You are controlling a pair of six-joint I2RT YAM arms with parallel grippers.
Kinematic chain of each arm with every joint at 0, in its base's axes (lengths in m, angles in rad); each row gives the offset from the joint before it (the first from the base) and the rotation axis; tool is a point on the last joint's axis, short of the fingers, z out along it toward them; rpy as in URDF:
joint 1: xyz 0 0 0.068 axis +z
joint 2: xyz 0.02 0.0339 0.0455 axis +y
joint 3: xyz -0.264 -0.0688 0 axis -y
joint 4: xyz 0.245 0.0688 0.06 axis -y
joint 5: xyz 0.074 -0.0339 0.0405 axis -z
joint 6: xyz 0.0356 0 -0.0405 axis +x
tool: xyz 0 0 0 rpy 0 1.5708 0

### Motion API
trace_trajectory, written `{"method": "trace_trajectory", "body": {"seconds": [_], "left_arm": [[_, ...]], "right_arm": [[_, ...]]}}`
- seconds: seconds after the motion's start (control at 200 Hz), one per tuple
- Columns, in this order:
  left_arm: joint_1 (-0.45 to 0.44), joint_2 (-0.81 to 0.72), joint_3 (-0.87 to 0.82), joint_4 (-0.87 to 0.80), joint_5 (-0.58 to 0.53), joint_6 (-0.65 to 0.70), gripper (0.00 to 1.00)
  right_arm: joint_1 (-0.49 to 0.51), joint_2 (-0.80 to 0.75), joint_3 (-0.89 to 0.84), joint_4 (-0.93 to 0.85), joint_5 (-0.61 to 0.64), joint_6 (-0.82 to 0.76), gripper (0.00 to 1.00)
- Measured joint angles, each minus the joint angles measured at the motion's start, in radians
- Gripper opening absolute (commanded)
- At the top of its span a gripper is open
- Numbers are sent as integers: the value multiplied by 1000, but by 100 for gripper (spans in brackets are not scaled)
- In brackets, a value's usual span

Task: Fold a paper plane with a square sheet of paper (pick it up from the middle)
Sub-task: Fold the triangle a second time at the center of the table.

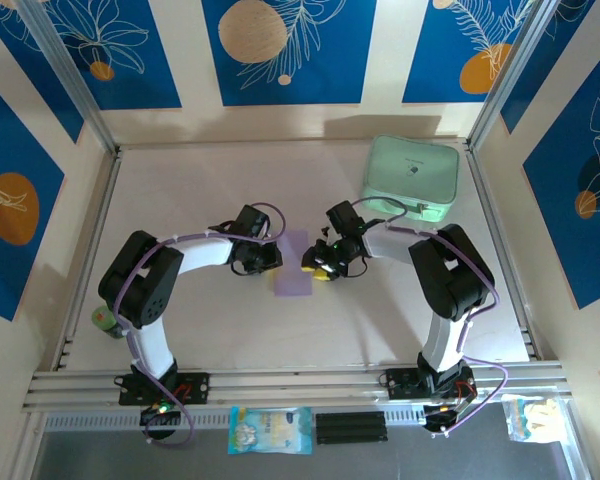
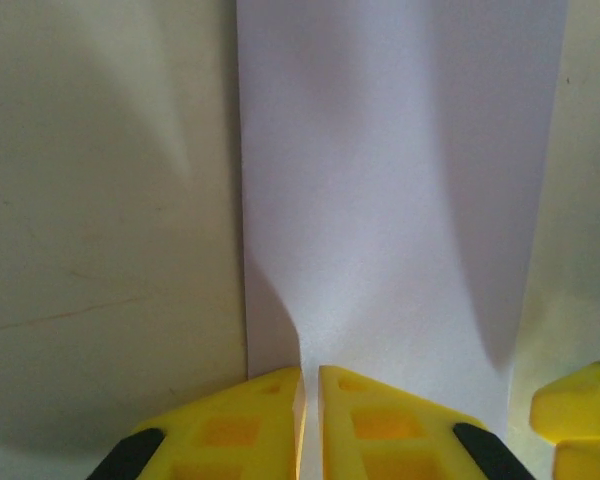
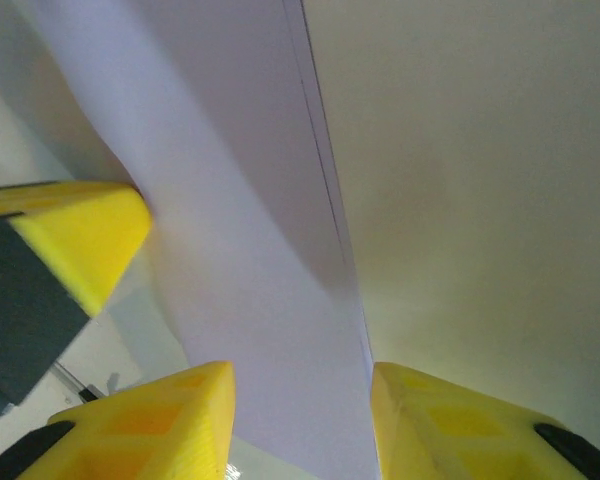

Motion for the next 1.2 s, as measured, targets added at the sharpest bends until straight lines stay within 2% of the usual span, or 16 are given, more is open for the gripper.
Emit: {"method": "trace_trajectory", "body": {"seconds": [0.76, 1.201], "left_arm": [[0, 0, -2, 5, 0, -16, 15], [0, 0, -5, 10, 0, -18, 15]], "right_arm": [[49, -39, -84, 37, -24, 29, 40], [47, -68, -154, 112, -64, 70, 32]]}}
